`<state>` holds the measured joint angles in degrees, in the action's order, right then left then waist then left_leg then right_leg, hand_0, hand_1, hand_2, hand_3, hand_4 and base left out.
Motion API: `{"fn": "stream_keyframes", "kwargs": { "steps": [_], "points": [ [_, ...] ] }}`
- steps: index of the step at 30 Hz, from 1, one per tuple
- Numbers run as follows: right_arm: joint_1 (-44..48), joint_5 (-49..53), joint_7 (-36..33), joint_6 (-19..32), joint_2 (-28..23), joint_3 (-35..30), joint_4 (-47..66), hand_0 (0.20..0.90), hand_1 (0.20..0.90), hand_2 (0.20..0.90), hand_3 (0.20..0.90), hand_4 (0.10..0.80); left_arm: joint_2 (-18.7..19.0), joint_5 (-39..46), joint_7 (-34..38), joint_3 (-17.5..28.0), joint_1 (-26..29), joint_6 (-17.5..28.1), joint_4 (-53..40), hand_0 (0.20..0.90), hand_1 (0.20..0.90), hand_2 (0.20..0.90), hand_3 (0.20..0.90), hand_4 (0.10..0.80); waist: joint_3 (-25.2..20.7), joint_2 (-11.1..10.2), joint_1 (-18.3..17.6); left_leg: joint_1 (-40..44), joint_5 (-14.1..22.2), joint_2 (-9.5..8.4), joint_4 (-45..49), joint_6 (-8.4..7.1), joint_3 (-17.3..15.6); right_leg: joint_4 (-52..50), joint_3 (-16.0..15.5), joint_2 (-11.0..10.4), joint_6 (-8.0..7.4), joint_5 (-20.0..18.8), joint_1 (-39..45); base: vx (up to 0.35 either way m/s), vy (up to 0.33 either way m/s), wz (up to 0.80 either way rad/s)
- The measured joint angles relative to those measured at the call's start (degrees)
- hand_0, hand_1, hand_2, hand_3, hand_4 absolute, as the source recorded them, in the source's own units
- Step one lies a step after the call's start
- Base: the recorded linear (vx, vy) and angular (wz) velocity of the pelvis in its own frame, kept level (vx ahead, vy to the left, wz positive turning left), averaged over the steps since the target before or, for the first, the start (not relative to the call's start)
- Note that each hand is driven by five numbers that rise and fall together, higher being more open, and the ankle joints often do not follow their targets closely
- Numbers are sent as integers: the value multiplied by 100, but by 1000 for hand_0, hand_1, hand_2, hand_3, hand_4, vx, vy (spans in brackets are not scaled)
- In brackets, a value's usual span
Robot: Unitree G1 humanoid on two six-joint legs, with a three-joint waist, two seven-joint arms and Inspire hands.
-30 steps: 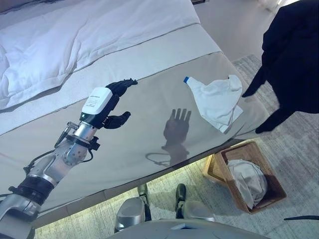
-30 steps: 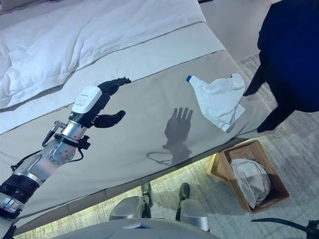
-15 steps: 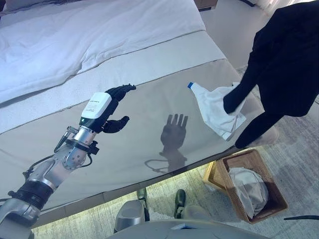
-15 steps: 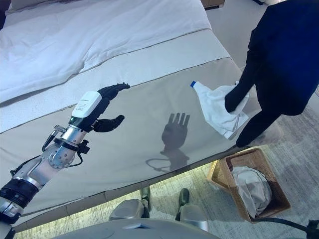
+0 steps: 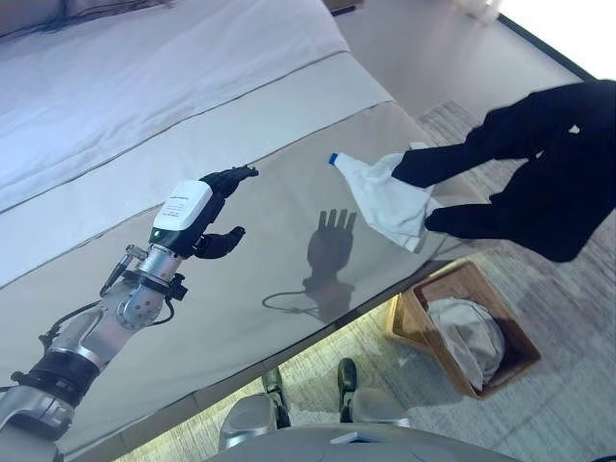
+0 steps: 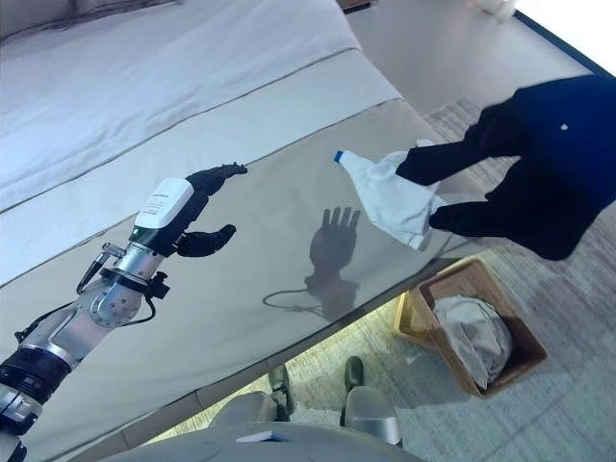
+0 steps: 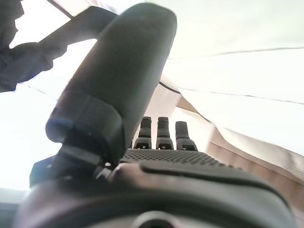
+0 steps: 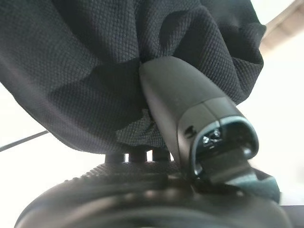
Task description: Pick up the clothes from the bed and place them into the basket
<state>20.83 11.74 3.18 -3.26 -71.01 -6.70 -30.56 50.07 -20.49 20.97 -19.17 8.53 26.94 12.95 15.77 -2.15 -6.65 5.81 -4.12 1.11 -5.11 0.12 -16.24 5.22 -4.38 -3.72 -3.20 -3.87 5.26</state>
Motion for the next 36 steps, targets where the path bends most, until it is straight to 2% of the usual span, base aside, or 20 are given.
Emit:
{"fn": "stream_keyframes", "kwargs": {
  "steps": [2, 5, 8, 13, 18, 25, 28, 36],
  "points": [
    [-603, -1, 3, 10, 190, -530, 258, 300, 300, 300, 200, 100, 0, 0, -33, 2, -19, -92, 8, 900, 900, 900, 900, 800, -3, 1, -162, 41, 28, 20, 0, -21, -108, -1, 89, 17, 0, -1, -2, -24, -23, -25],
    [-1195, -2, 4, 10, 335, -780, 518, 300, 300, 300, 200, 100, -8, 3, -65, 2, -43, -259, 20, 900, 900, 900, 900, 800, -81, 13, -392, 51, 52, 51, -2, -24, -181, -1, 164, 36, 0, -1, -28, -43, -27, -18],
    [-1720, -6, 12, 11, 749, -1080, 920, 300, 300, 300, 200, 100, -57, 6, -110, 6, -51, -440, 58, 900, 900, 900, 900, 800, -214, 13, -500, 35, 54, 98, -1, -28, -265, -1, 252, 64, 0, -1, -90, -38, -32, -17],
    [-1937, -7, 87, 11, 886, -1081, 1000, 300, 300, 300, 200, 100, -232, 4, -174, 12, -58, -547, 141, 900, 900, 900, 900, 800, -272, 73, -618, 53, 58, 100, -1, -34, -318, -1, 318, 73, 0, -1, -104, -5, -20, -5],
    [-2028, -11, 121, 11, 946, -1080, 1028, 300, 300, 300, 200, 100, -241, 4, -185, 12, -59, -561, 143, 900, 900, 900, 900, 800, -291, 88, -612, 50, 68, 95, -1, -48, -349, 0, 365, 66, -1, -1, -129, -17, -22, -3],
    [-2050, -259, 243, -17, 1421, -892, 994, 300, 300, 300, 200, 100, -241, 4, -270, 9, -65, -567, 143, 900, 900, 900, 900, 800, -492, 144, -603, -5, 71, 82, 1, -53, -387, -1, 374, 54, -1, -2, -197, -13, -12, -2],
    [-2049, -461, 249, -26, 1478, -602, 836, 300, 300, 300, 200, 100, -241, 4, -282, 2, -65, -575, 143, 900, 900, 900, 900, 800, -494, 148, -591, -9, 71, 86, 0, -54, -383, 0, 368, 55, -1, -1, -198, 0, 0, 0],
    [-2019, -890, 230, -47, 1718, -348, -22, 300, 300, 300, 200, 100, -225, 11, -408, -61, -59, -750, 134, 900, 900, 900, 900, 800, -552, 246, -480, -147, 69, 84, 1, -54, -377, 0, 350, 41, -1, -1, -327, -50, -30, 1]
  ]
}}
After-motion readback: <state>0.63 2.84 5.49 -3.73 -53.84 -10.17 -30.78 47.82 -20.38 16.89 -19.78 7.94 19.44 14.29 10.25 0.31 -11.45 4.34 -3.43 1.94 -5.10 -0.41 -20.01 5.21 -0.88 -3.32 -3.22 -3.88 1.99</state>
